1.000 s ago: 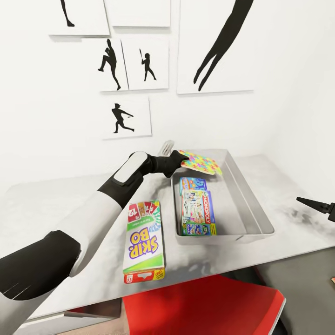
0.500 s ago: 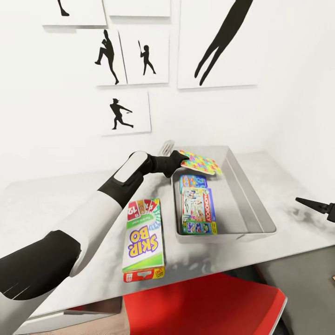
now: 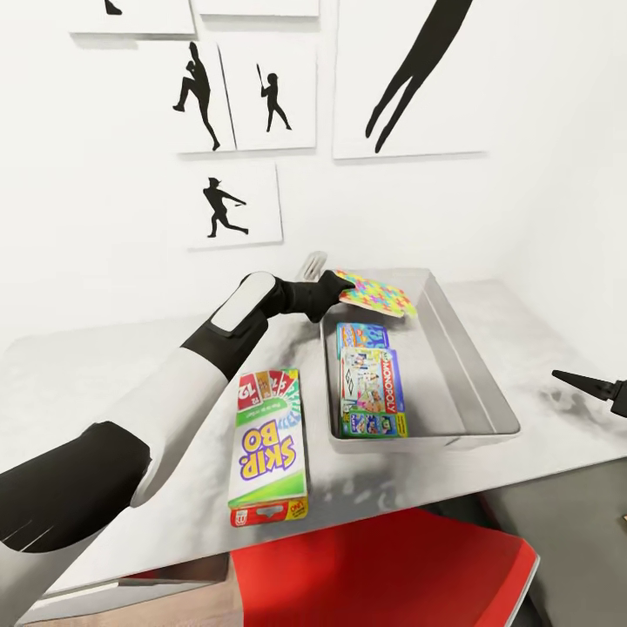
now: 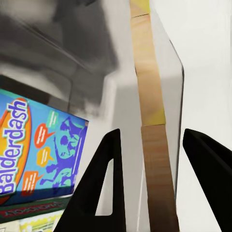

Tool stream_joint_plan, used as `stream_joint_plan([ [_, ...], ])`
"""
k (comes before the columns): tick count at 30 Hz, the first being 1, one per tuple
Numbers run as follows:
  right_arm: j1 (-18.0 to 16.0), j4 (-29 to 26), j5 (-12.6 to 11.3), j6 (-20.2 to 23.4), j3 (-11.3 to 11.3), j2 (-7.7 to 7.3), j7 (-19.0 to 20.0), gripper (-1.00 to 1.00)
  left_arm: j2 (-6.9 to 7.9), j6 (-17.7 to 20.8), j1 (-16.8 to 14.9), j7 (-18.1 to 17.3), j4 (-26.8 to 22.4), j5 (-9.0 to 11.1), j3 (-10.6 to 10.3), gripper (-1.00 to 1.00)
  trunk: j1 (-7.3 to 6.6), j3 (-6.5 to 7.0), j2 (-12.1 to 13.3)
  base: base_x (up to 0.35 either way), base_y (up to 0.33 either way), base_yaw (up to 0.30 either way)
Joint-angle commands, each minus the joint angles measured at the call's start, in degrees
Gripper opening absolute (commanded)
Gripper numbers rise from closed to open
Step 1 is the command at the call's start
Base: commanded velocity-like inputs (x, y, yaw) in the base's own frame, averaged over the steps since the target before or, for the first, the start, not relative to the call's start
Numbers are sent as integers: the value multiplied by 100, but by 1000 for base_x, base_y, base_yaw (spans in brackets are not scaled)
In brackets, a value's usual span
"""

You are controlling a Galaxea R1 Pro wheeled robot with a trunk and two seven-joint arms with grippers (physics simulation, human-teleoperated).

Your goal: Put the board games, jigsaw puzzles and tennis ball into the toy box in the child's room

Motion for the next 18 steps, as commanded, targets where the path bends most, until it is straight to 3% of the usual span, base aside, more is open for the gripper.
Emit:
stream_joint_plan([
  [1, -5, 0, 29, 26, -8, 0, 40, 100, 1, -6, -13, 51, -4, 55, -5, -100, 0, -6, -3, 0, 0, 0],
  [18, 0, 0, 28, 26, -27, 1, 40, 100, -6, 69, -46, 30, 72, 65, -1, -100, 0, -10, -3, 0, 0, 0],
])
